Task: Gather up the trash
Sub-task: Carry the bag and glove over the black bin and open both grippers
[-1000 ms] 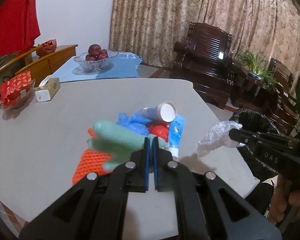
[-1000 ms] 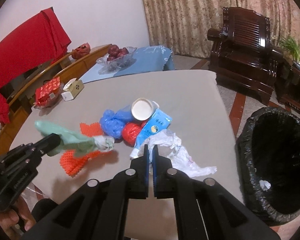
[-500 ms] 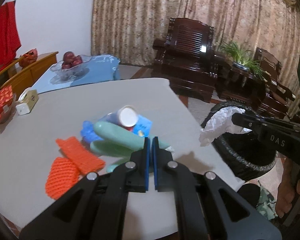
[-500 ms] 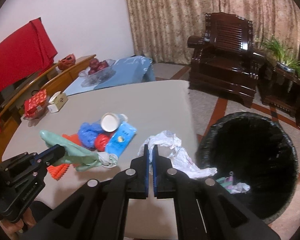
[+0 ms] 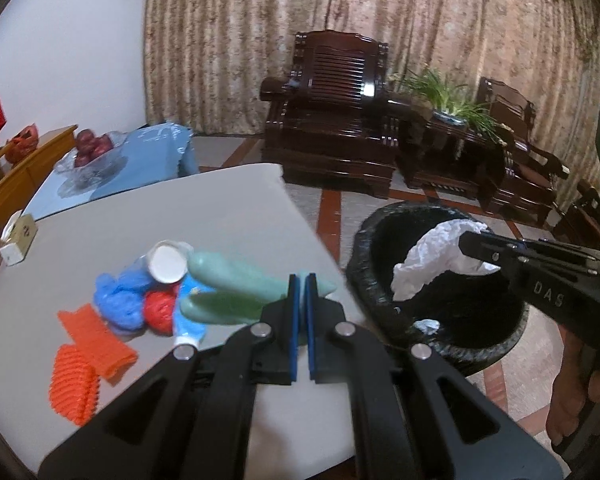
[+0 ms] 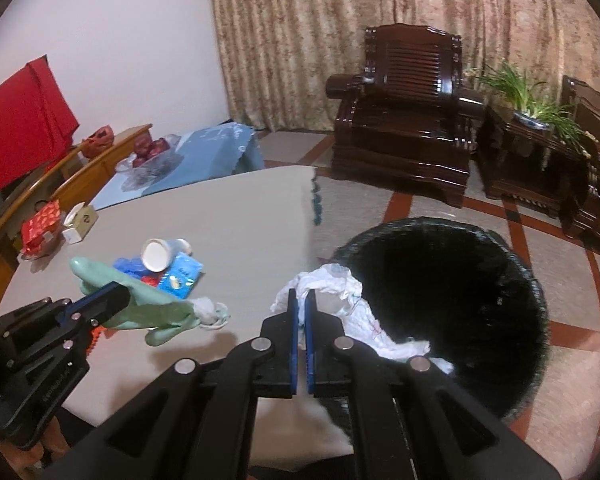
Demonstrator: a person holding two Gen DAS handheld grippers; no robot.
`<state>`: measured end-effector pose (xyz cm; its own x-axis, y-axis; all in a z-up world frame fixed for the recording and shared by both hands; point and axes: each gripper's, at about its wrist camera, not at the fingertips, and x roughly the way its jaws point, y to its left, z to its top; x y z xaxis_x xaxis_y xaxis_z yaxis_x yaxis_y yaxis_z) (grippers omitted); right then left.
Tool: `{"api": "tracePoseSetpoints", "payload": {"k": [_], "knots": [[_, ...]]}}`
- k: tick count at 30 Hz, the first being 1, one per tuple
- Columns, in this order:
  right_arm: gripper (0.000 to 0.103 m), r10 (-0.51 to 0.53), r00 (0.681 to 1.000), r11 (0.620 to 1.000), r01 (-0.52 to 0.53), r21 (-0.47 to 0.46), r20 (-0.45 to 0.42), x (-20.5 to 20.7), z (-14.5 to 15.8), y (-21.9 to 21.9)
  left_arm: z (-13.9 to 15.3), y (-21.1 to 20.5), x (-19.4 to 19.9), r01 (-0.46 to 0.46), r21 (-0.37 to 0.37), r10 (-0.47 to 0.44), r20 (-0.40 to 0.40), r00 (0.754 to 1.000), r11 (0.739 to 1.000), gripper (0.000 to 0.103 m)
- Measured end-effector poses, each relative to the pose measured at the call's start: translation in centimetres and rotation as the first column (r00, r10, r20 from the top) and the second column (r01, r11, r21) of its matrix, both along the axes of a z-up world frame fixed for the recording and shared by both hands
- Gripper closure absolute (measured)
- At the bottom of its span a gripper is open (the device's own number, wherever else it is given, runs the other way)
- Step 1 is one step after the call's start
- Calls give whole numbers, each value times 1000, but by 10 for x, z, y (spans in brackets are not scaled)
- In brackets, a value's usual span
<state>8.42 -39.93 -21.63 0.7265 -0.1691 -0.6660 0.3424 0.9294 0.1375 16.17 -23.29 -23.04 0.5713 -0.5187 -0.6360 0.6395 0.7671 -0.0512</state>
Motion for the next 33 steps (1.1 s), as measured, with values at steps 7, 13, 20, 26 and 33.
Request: {"api": "tracePoseSetpoints", "payload": {"k": [7,13,20,26,33], "knots": [[100,-59,998,998,59,-7,-13,-17,-1,-37,7,-48,-12,65,-1,-65,10,998,998,100],[100,-110,994,994,110,-10,-25,-29,-7,-73,11,-89,-18,114,-5,-114,17,993,993,100],[100,-164,985,986,164,-10,-58,-32,-23,-115,1,-142,-22,174,4,-175,12,985,985,100],[100,-215,970,976,218,12,-116,-29,-53,-152,-29,-187,-26,234,30,-233,-18,972,972,100],[79,-246,950,966,257,34,-192,-29,-85,-171,-64,-200,-23,196,77,-194,-34,980,978,54]]}}
